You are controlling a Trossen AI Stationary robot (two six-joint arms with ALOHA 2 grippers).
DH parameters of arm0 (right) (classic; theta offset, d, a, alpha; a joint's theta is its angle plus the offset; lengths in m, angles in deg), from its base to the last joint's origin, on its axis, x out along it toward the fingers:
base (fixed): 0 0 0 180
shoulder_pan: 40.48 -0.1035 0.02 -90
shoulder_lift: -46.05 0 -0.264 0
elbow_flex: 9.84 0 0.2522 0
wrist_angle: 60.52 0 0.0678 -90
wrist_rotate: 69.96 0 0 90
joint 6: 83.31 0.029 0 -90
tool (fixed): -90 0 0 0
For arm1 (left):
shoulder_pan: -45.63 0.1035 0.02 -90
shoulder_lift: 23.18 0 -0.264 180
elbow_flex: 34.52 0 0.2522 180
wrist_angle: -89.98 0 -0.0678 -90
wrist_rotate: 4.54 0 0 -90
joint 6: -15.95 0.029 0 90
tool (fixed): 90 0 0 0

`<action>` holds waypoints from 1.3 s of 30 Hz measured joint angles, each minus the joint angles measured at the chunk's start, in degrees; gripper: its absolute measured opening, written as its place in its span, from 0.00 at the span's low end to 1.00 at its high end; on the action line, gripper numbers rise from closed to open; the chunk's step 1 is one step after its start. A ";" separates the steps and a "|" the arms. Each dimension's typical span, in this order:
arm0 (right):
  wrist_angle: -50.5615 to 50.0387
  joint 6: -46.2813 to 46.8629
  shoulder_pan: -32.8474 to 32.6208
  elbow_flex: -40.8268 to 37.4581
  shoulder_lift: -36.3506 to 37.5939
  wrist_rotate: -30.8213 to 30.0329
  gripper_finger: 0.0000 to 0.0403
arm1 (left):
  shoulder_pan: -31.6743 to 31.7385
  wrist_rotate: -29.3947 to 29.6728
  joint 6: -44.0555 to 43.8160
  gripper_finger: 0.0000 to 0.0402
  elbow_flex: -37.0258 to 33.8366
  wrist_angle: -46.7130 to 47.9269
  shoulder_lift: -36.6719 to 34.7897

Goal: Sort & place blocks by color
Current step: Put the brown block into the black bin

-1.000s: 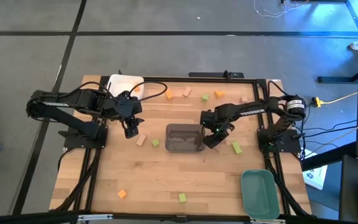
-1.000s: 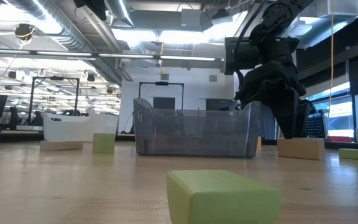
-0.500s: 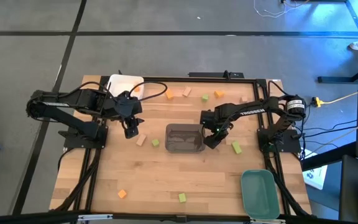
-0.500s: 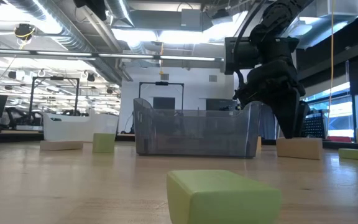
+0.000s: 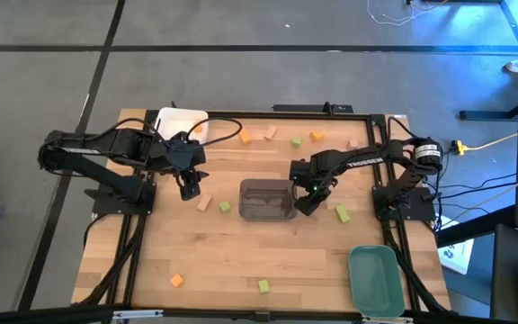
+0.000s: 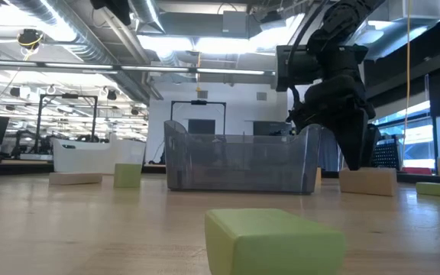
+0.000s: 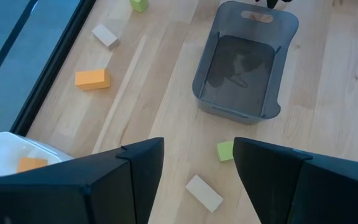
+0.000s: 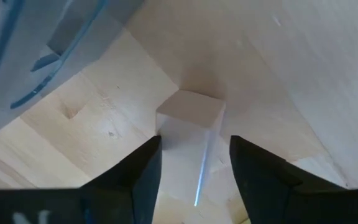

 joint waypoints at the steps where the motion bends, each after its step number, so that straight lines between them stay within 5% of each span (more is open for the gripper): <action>1: -0.07 0.90 -0.01 0.01 0.00 -0.10 0.47 | 0.02 0.00 0.00 0.46 0.00 0.00 0.00; 9: -0.21 2.29 2.18 -0.05 -0.07 8.61 0.46 | 0.00 0.02 -0.02 0.46 0.00 0.00 0.00; 22: -0.15 2.91 -3.08 -0.05 -0.07 3.12 0.46 | 0.01 0.02 -0.15 0.46 0.00 -0.02 0.00; 33: 0.65 3.10 -7.86 -0.05 -0.07 -11.28 0.46 | 0.02 0.43 -0.17 0.46 0.02 -0.02 0.00; 39: 2.48 3.21 -8.08 0.02 -2.16 -12.65 0.46 | 0.02 0.48 -0.20 0.46 0.02 -0.02 -0.02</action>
